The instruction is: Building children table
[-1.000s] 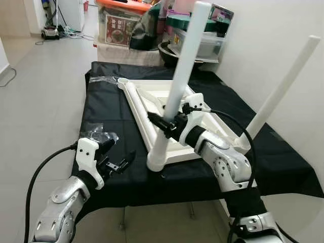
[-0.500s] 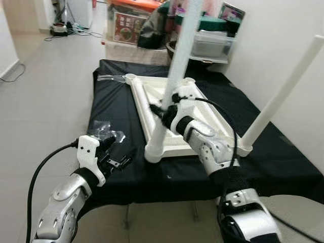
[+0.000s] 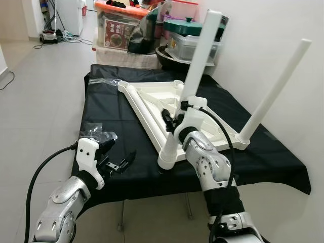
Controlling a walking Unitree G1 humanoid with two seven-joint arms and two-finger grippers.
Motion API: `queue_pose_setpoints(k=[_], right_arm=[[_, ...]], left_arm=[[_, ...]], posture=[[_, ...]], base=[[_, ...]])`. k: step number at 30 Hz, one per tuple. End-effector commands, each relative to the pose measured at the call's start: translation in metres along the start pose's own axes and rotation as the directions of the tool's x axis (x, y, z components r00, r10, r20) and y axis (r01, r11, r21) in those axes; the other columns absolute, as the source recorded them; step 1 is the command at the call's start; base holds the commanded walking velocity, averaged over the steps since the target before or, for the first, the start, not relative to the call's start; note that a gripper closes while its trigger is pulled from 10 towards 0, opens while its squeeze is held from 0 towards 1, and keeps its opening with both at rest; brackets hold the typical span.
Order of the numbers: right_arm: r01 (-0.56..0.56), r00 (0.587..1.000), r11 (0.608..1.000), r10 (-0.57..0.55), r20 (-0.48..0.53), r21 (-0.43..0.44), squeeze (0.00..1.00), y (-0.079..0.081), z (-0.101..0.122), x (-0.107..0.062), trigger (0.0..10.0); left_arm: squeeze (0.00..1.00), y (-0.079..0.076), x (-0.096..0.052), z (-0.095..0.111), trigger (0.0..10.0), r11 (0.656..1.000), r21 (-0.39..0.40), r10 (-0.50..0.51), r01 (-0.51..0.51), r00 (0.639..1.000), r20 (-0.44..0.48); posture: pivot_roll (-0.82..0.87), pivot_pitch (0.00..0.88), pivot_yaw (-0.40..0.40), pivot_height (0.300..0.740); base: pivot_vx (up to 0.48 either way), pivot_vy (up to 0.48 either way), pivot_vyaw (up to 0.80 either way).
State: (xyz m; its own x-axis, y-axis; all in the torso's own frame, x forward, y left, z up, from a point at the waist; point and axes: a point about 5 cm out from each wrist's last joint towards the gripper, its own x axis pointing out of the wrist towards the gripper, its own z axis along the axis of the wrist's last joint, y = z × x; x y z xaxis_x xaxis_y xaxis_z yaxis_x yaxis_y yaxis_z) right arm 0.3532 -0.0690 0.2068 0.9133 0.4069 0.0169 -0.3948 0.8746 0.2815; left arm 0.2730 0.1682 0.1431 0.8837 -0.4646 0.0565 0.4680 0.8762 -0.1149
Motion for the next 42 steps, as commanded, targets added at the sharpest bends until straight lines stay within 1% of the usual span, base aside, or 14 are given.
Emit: queue_pose_setpoints(k=[1, 11, 12, 16, 18, 20, 25, 28, 29, 32, 33, 34, 35, 42], right_arm=[[-0.251, 0.967, 0.968, 0.252, 0.040, -0.021, 0.00, 0.018, 0.017, -0.004, 10.0], [-0.553, 0.833, 0.814, 0.547, -0.088, -0.179, 0.00, 0.011, 0.011, -0.013, 10.0], [-0.512, 0.859, 0.837, 0.498, -0.117, -0.192, 0.00, 0.006, 0.003, -0.004, 0.0], [-0.392, 0.917, 0.899, 0.364, -0.166, -0.195, 0.00, -0.005, -0.007, 0.009, 0.0], [0.087, 0.973, 0.972, -0.130, -0.190, -0.216, 0.00, -0.045, -0.016, 0.019, 0.0], [0.519, 0.828, 0.841, -0.539, -0.157, -0.153, 0.00, -0.083, -0.023, 0.004, 0.0], [0.675, 0.714, 0.728, -0.686, -0.137, -0.125, 0.00, -0.095, -0.034, -0.019, 0.0], [0.607, 0.775, 0.789, -0.614, -0.151, -0.090, 0.00, -0.075, -0.041, -0.020, 3.5], [0.551, 0.821, 0.833, -0.553, -0.141, -0.052, 0.00, -0.062, -0.042, -0.017, 10.0], [0.409, 0.911, 0.913, -0.408, -0.059, 0.008, 0.00, -0.042, -0.034, -0.009, 10.0], [0.388, 0.921, 0.921, -0.387, -0.048, 0.022, 1.00, -0.040, -0.032, -0.008, 10.0], [0.388, 0.921, 0.921, -0.387, -0.048, 0.022, 1.00, -0.040, -0.032, -0.008, 10.0], [0.260, 0.966, 0.965, -0.260, -0.011, 0.026, 0.00, -0.036, -0.017, -0.001, 10.0], [-0.296, 0.955, 0.955, 0.297, 0.021, -0.034, 0.00, -0.012, 0.008, -0.007, 10.0]], left_arm=[[0.00, -0.003, 0.003, 0.000, 10.0, 1.000, -0.008, -0.007, 0.007, 1.000, 0.002], [0.00, -0.004, 0.005, -0.001, 10.0, 1.000, -0.007, -0.011, 0.011, 1.000, 0.004], [0.00, -0.004, 0.005, -0.001, 10.0, 1.000, -0.007, -0.007, 0.007, 1.000, 0.006], [0.00, -0.005, 0.004, -0.001, 10.0, 1.000, -0.008, -0.001, 0.001, 1.000, 0.008], [0.00, -0.004, 0.003, -0.001, 10.0, 1.000, -0.009, 0.001, -0.001, 1.000, 0.011], [0.00, -0.005, 0.003, 0.000, 10.0, 1.000, -0.011, -0.003, 0.003, 1.000, 0.012], [0.00, -0.005, 0.002, 0.000, 10.0, 1.000, -0.013, -0.008, 0.008, 1.000, 0.011], [0.00, -0.004, 0.002, 0.000, 10.0, 1.000, -0.012, -0.010, 0.010, 1.000, 0.009], [0.00, -0.004, 0.002, 0.000, 10.0, 1.000, -0.013, -0.010, 0.010, 1.000, 0.009], [0.00, -0.003, 0.002, 0.000, 10.0, 1.000, -0.012, -0.011, 0.011, 1.000, 0.007], [0.00, -0.003, 0.002, 0.000, 10.0, 1.000, -0.011, -0.011, 0.011, 1.000, 0.006], [0.00, -0.003, 0.002, 0.000, 10.0, 1.000, -0.011, -0.011, 0.011, 1.000, 0.006], [0.00, -0.003, 0.002, -0.001, 10.0, 1.000, -0.011, -0.010, 0.010, 1.000, 0.006], [0.00, -0.003, 0.002, -0.001, 10.0, 1.000, -0.009, -0.008, 0.008, 1.000, 0.008]], posture=[[0.17, 0.000, -0.199, 0.740], [0.18, 0.000, -0.211, 0.740], [0.19, 0.000, -0.216, 0.740], [0.19, 0.000, -0.219, 0.740], [0.19, 0.000, -0.213, 0.740], [0.18, 0.000, -0.209, 0.740], [0.18, 0.000, -0.199, 0.740], [0.17, 0.000, -0.197, 0.740], [0.17, 0.000, -0.191, 0.740], [0.17, 0.000, -0.189, 0.740], [0.17, 0.000, -0.191, 0.740], [0.17, 0.000, -0.191, 0.740], [0.17, 0.000, -0.194, 0.740], [0.18, 0.000, -0.198, 0.740]], base=[[0.000, 0.000, 0.00], [0.000, 0.000, 0.00], [0.000, 0.000, 0.00], [0.000, 0.000, 0.00], [0.000, 0.000, 0.00], [0.000, 0.000, 0.00], [0.000, 0.000, 0.00], [0.000, 0.000, 0.00], [0.000, 0.000, 0.00], [0.000, 0.000, 0.00], [0.000, 0.000, 0.00], [0.000, 0.000, 0.00], [0.000, 0.000, 0.00], [0.000, 0.000, 0.00]])
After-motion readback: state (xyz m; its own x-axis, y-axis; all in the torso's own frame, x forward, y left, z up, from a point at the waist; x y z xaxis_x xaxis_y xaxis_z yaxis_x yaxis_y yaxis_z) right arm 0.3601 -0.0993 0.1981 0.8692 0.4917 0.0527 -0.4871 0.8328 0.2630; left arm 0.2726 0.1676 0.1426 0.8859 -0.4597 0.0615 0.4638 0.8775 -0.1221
